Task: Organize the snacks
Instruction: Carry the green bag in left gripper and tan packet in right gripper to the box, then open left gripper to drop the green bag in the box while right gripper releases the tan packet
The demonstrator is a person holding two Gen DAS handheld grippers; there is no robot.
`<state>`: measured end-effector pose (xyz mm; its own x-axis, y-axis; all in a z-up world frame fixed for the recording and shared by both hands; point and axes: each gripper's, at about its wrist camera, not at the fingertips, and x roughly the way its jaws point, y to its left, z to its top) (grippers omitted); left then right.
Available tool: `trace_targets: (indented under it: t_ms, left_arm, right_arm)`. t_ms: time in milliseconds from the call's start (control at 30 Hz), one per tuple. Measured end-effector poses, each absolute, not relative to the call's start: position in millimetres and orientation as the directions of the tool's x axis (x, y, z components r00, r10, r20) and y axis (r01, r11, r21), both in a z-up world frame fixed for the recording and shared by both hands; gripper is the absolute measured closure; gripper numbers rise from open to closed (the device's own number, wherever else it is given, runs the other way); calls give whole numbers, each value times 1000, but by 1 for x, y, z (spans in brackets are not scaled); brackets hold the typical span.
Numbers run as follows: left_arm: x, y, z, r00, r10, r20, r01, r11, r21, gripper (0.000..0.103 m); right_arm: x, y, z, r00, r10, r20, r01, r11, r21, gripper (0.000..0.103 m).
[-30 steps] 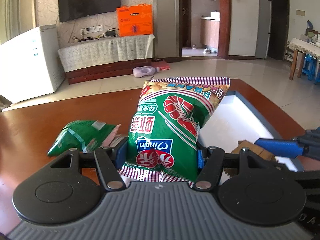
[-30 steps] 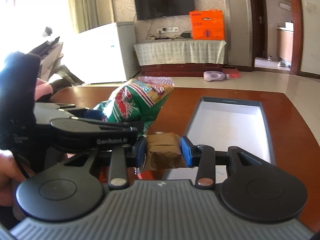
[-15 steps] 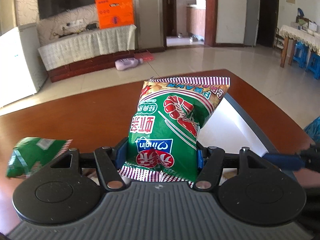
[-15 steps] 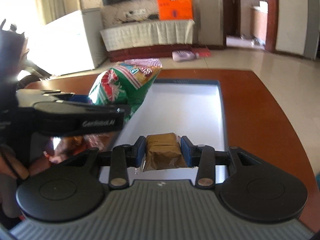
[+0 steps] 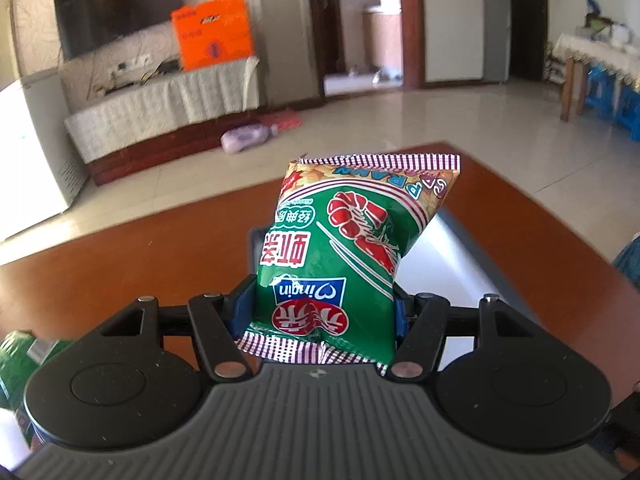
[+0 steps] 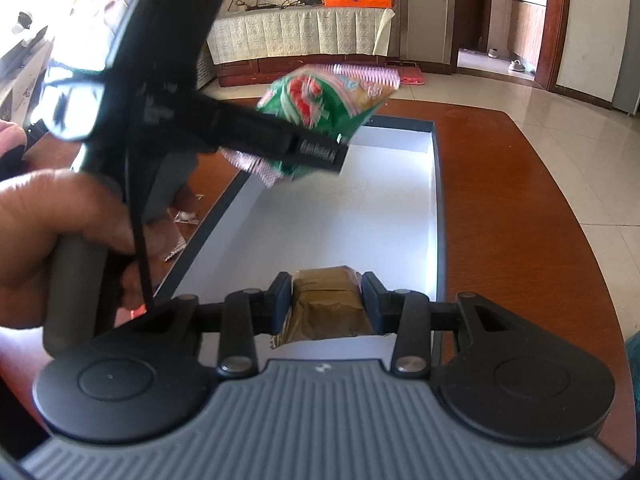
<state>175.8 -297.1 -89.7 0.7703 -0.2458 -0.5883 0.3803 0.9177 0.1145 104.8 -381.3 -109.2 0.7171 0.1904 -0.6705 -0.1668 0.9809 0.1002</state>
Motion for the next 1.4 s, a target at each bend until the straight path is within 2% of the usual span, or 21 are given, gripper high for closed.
trace_targets:
  t_ms: [133,367,467,767,1100,1167,1267,1400]
  left_arm:
    - [179,-315,-94,742,-280,-609,427,898,108,35]
    - [205,-323,-120,682,-235,-692,413,905,100,33]
    - [204,-322,-119,691,-228,-686,412,904,115,23]
    - [180,-293,-102,745,-225,-628,412,896,168,14]
    - [132,-247,-68,781,-220,-584,389,904,179,11]
    - [122,-237,-61,788,-215,-578,380,907,181,11]
    - [109,-218,-55,794,-205,-572,367,912,182,11]
    - [91,-196,-50,803,-186,-566,342,922,182,11]
  right_arm:
    - [105,-385,-110,715,186,-674,-156,982,105,62]
    - [109,-386,-110,712,177,-680,-147,984,103,62]
    - [110,-384,-110,709,174,-683,-142,985,103,62]
    - [118,-378,-112,703,170,-691,-139,985,102,61]
    - [124,-374,-113,705,142,-695,-84,990,118,59]
    - [123,-372,-111,711,143,-689,-83,989,120,53]
    - [118,-372,-106,733,160,-661,-82,986,148,38]
    - [110,-374,-101,754,173,-634,-86,983,165,36]
